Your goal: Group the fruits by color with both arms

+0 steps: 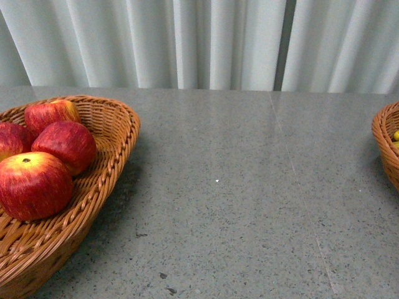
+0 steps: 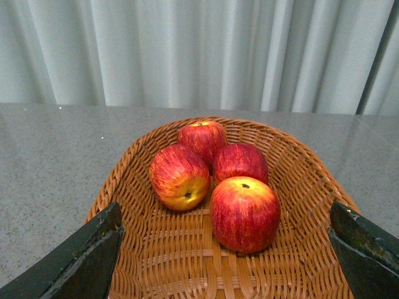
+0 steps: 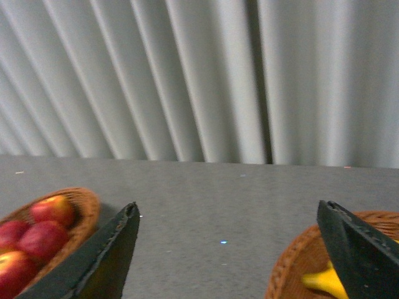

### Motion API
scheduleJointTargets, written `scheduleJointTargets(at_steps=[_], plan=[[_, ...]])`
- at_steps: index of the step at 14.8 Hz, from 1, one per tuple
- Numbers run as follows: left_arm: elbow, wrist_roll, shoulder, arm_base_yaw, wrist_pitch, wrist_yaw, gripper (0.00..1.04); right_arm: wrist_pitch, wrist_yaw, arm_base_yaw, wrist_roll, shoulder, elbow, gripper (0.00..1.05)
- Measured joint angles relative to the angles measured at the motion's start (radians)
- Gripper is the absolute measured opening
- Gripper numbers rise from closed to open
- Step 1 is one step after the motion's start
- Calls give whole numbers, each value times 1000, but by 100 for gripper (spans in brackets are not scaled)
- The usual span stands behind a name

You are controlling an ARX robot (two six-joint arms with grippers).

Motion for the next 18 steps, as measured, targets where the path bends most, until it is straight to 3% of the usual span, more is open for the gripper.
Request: scheduleJointTargets(at_steps=[2,4,7,8,9,18], plan=[[0,0,0,0,0,0,98,0,245,81,-109,-67,-87,69],[0,0,0,0,0,0,98,52,403,67,-166,-38,-120,49],[0,0,0,0,0,-1,98,70,412,68,-187,-101,-205,23],[0,0,0,0,0,0,98,75,412,71,-193,-142,-249,7],[0,0,0,0,0,0,98,75,412,71,-199,-169,-275,2],[0,0,0,0,0,0,98,-63,412,71,-200,-455,-426,2]])
